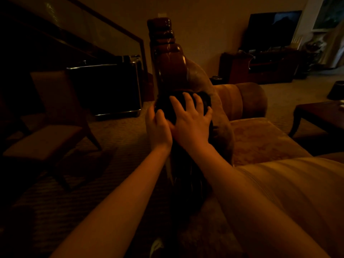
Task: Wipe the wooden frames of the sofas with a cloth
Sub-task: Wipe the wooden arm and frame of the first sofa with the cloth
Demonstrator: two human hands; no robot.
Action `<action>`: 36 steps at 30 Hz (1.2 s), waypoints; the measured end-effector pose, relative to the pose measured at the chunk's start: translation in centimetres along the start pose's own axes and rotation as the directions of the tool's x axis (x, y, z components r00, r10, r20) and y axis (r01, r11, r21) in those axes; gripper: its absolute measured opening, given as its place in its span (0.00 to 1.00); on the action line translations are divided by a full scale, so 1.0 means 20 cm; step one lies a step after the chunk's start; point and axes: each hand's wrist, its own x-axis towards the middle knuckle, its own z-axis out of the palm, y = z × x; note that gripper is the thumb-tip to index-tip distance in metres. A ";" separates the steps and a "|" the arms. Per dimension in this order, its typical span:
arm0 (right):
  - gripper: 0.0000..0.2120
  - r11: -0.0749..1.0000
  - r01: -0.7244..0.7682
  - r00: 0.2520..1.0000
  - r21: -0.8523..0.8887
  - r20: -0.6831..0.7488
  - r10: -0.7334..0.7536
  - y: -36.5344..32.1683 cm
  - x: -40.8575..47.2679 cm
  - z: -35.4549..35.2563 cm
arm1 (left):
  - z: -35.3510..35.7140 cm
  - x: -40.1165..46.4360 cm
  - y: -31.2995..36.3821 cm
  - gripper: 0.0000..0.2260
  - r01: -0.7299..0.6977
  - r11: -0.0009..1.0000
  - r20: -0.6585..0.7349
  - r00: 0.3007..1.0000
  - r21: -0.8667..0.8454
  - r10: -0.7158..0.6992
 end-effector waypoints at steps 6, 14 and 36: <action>0.26 0.975 -0.098 0.995 0.199 -0.002 0.100 0.02 0.06 -0.02 | 0.00 -0.03 0.05 0.21 -0.001 1.000 0.008 1.000 -0.014 0.001; 0.24 0.988 -0.004 0.994 0.154 -0.110 0.021 0.00 -0.11 0.01 | -0.04 0.00 0.07 0.19 0.050 0.997 -0.066 0.996 -0.063 -0.055; 0.28 0.771 -0.418 0.898 0.480 0.093 0.430 0.07 -0.18 0.01 | 0.13 0.09 0.03 0.16 0.136 0.972 -0.046 0.988 -0.191 -0.147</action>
